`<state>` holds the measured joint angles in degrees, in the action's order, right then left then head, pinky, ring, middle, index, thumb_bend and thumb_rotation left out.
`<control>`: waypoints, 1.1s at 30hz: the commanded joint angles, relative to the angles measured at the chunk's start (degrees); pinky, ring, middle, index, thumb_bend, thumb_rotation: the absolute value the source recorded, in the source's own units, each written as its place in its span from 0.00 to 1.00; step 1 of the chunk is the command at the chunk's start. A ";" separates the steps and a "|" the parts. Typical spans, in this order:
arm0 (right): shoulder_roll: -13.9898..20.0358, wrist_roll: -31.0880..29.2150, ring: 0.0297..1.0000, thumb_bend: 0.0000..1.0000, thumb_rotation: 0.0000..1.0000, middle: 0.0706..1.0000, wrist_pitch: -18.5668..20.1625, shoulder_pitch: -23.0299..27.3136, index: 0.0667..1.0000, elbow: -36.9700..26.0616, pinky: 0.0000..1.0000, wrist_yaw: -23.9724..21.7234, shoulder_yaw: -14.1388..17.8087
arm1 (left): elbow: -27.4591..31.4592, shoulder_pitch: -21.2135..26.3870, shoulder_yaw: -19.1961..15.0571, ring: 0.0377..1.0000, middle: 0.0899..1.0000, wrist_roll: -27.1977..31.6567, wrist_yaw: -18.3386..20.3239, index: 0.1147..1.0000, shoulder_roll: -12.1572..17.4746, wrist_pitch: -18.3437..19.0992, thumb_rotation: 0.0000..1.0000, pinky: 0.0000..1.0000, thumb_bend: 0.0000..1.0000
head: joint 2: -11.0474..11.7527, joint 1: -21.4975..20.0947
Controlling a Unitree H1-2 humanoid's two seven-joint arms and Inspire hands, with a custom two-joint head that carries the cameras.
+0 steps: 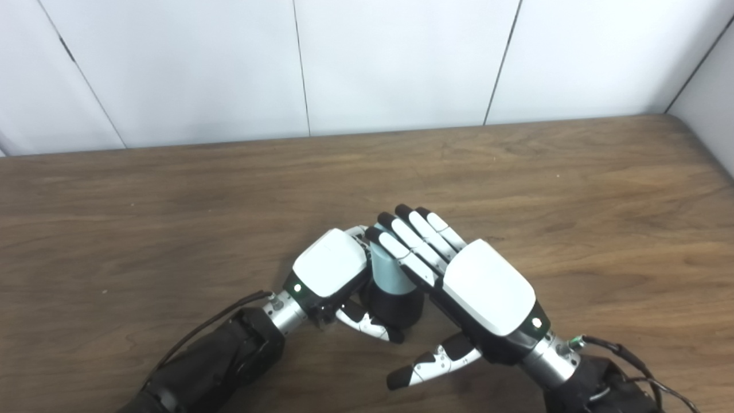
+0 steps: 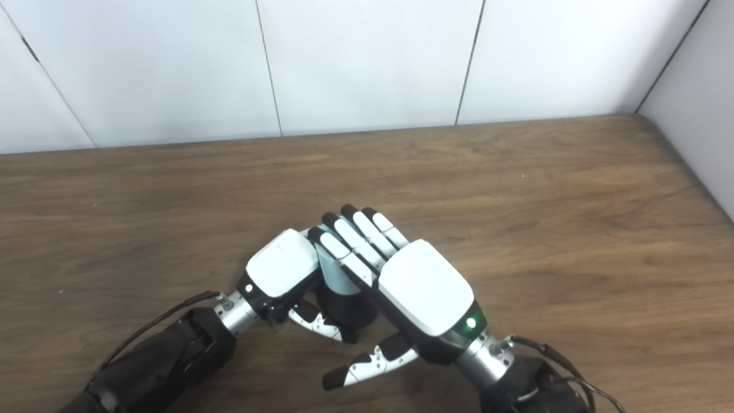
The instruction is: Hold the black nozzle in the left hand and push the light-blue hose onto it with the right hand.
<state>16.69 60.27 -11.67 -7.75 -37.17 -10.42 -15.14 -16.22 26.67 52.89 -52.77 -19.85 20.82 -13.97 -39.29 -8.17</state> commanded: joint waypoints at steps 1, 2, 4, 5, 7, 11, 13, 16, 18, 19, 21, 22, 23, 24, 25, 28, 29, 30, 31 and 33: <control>-0.83 -0.04 1.00 0.85 0.92 1.00 0.31 1.26 1.00 -1.19 1.00 -0.99 1.21 | -8.32 -8.15 7.03 0.43 0.38 -6.43 8.40 0.46 -0.20 -1.51 0.00 0.76 0.51 | 0.18 -0.01; -1.05 -0.15 1.00 0.85 0.91 1.00 0.39 1.33 1.00 -1.17 1.00 -1.07 1.50 | -8.48 -8.15 7.04 0.43 0.38 -6.51 8.14 0.46 -0.26 -1.52 0.00 0.75 0.51 | 0.20 0.00; -1.82 0.33 1.00 0.86 0.92 1.00 0.58 1.77 1.00 -1.31 1.00 -0.94 2.29 | -8.91 -8.11 7.19 0.43 0.38 -6.94 7.64 0.46 -0.43 -1.43 0.00 0.75 0.51 | 0.29 -0.07; -2.17 0.51 1.00 0.87 0.92 1.00 0.48 2.01 1.00 -1.35 1.00 -0.69 2.69 | -9.08 -8.07 7.23 0.43 0.38 -7.00 7.64 0.46 -0.50 -1.40 0.00 0.75 0.51 | 0.30 -0.12; -2.60 0.37 1.00 0.87 0.94 1.00 0.21 2.39 1.00 -1.40 1.00 -0.45 3.38 | -9.15 -7.97 7.28 0.43 0.38 -6.98 8.15 0.46 -0.60 -1.26 0.00 0.75 0.51 | 0.32 -0.21; -3.33 -1.81 1.00 0.86 0.94 1.00 -4.58 3.22 1.00 0.91 1.00 8.63 5.34 | -9.28 -7.93 7.15 0.44 0.38 -6.80 8.07 0.47 -0.70 -1.30 0.00 0.76 0.51 | 0.19 -0.38; -3.80 -3.16 1.00 0.85 0.93 0.98 -8.85 3.56 0.96 3.62 0.97 16.96 6.64 | -9.38 -7.82 7.20 0.44 0.38 -7.06 8.17 0.47 -0.70 -1.07 0.00 0.77 0.51 | 0.30 -0.77; -3.73 -3.02 1.00 0.85 0.97 0.99 -12.92 3.77 0.97 7.83 0.99 25.31 8.48 | -10.04 -7.58 7.25 0.44 0.38 -6.98 8.05 0.46 -0.78 -1.34 0.00 0.77 0.51 | 0.38 -0.89; -3.08 -2.88 1.00 0.84 1.00 1.00 -14.43 3.80 0.99 10.24 0.97 28.67 9.44 | -10.34 -7.45 7.26 0.44 0.38 -6.83 7.94 0.46 -0.77 -1.64 0.00 0.76 0.51 | 0.37 -0.87; -2.81 -2.78 1.00 0.83 1.00 1.00 -14.78 3.84 1.00 10.97 0.97 29.80 9.76 | -10.36 -7.39 7.29 0.44 0.38 -6.89 8.07 0.46 -0.74 -1.63 0.00 0.77 0.51 | 0.34 -0.88; -2.24 -2.37 1.00 0.83 1.00 1.00 -15.06 3.93 1.00 11.97 0.99 32.07 9.93 | -10.24 -7.40 7.25 0.45 0.38 -6.96 8.21 0.47 -0.68 -1.51 0.00 0.77 0.51 | 0.35 -0.94; -1.97 -2.07 1.00 0.83 1.00 1.00 -15.13 3.96 1.00 12.36 0.99 33.39 9.99 | -10.13 -7.46 7.16 0.45 0.38 -6.91 8.23 0.47 -0.67 -1.43 0.00 0.77 0.51 | 0.35 -0.94; -1.80 -1.77 1.00 0.82 1.00 1.00 -15.17 3.98 1.00 12.59 1.00 34.34 10.00 | -10.06 -7.52 7.09 0.44 0.37 -6.84 8.25 0.47 -0.65 -1.37 0.00 0.77 0.51 | 0.33 -0.98; -1.62 -1.80 1.00 0.82 1.00 1.00 -15.18 3.97 1.00 12.67 1.00 34.86 9.95 | -10.05 -7.57 7.04 0.44 0.37 -6.80 8.26 0.46 -0.66 -1.31 0.00 0.77 0.51 | 0.33 -0.98; -1.40 -2.38 1.00 0.82 1.00 1.00 -15.18 3.91 1.00 12.59 1.00 34.96 9.81 | -10.23 -7.63 6.96 0.44 0.37 -6.73 7.79 0.46 -0.71 -1.47 0.00 0.77 0.51 | 0.33 -0.98; -1.10 -3.83 1.00 0.82 1.00 1.00 -15.16 3.69 1.00 12.18 1.00 35.06 9.52 | -10.39 -7.72 6.86 0.42 0.38 -6.70 7.12 0.46 -0.69 -1.74 0.00 0.75 0.51 | 0.29 -0.96; -1.15 -4.02 1.00 0.82 1.00 1.00 -15.13 3.60 1.00 12.01 1.00 34.97 9.56 | -10.32 -7.73 6.87 0.42 0.38 -6.74 7.25 0.46 -0.67 -1.69 0.00 0.75 0.51 | 0.29 -0.95; -1.30 -4.97 1.00 0.82 1.00 1.00 -15.01 3.39 1.00 11.74 1.00 34.34 9.71 | -10.21 -7.72 6.90 0.42 0.37 -6.82 7.52 0.46 -0.66 -1.53 0.00 0.75 0.51 | 0.26 -0.93; -1.53 -6.20 1.00 0.82 1.00 1.00 -14.83 3.23 1.00 11.48 1.00 33.59 9.88 | -10.25 -7.75 6.83 0.43 0.38 -6.59 7.59 0.46 -0.70 -1.64 0.00 0.76 0.51 | 0.26 -0.93; -1.90 -8.62 1.00 0.83 0.99 1.00 -14.28 3.11 1.00 10.92 1.00 32.23 10.04 | -10.32 -7.76 6.75 0.43 0.38 -6.40 7.61 0.46 -0.75 -1.73 0.00 0.76 0.51 | 0.29 -0.88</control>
<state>14.92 54.78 -25.41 -5.29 -23.56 22.06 -5.84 -17.53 27.35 52.98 -52.78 -20.05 20.21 -14.92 -38.94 -9.05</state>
